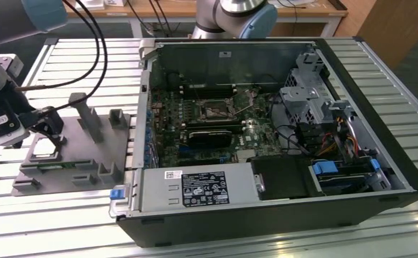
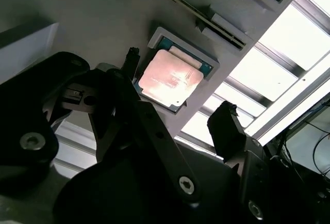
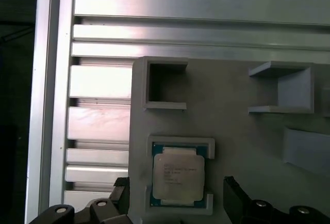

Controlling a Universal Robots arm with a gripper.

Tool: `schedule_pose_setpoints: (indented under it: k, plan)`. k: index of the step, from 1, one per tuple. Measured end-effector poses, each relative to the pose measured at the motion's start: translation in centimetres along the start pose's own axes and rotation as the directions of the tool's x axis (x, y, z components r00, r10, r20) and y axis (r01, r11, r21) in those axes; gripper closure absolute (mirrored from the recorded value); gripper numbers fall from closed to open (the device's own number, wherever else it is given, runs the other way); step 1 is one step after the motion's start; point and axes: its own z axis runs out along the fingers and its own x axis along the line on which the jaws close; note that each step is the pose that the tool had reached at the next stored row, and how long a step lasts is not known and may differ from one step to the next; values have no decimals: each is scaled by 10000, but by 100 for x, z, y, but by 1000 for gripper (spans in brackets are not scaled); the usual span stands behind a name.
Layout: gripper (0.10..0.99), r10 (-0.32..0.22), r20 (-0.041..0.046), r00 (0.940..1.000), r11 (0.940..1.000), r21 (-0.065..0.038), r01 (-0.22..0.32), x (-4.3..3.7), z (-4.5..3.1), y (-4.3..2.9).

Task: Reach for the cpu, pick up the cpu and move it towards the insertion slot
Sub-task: 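Pick up the cpu and move it towards the insertion slot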

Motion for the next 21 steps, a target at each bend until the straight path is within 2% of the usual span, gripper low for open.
schedule_pose_setpoints:
  k: [17,19,20,21]
  plan:
    - [278,142,6,9999,9999,24,-142,-41,154,36]
    - [294,142,3,9999,9999,27,-142,-41,161,36]
    - [365,142,3,9999,9999,28,-142,-41,163,36]
    - [365,142,3,9999,9999,28,-142,-41,165,36]
